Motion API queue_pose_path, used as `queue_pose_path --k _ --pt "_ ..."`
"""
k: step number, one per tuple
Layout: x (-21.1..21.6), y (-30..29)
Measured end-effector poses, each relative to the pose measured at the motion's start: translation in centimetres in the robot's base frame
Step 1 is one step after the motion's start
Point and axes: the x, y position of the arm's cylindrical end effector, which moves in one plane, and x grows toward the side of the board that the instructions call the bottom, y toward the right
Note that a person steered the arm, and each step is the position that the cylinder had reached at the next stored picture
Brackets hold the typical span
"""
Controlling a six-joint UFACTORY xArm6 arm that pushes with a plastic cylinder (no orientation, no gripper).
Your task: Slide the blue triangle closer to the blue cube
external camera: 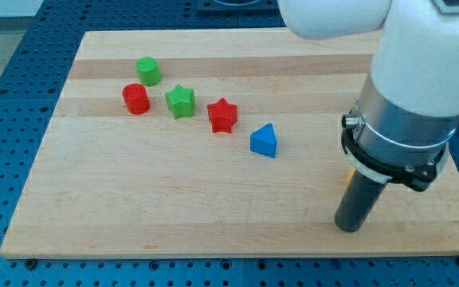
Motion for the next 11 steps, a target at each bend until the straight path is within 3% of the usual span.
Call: queue_pose_path --k 4,5,6,7,8,9,10,11 --pt "-8.8 3.3" --pt "-5.2 -5.8" --pt "-5.6 -13.6" --pt "-11.1 -9.8" --pt "-13.2 -5.1" --pt "-13.5 -4.5" --pt "-12.4 -10.9" --pt "-12.7 -12.2"
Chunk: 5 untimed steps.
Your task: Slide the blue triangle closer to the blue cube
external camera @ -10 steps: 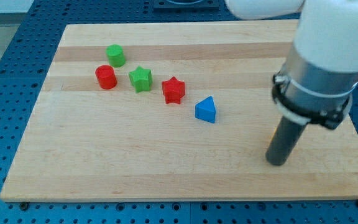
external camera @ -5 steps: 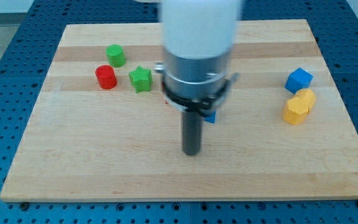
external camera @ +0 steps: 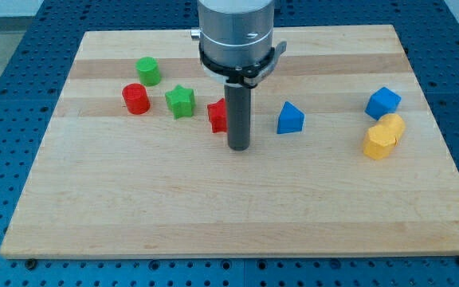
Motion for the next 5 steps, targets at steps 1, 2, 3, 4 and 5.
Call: queue_pose_path --k 1,2,3,4,5 --pt "-1.7 4.4" --pt "-2.9 4.8" --pt "-4.9 8.1" --pt "-7.2 12.7" --pt "-6.9 4.5"
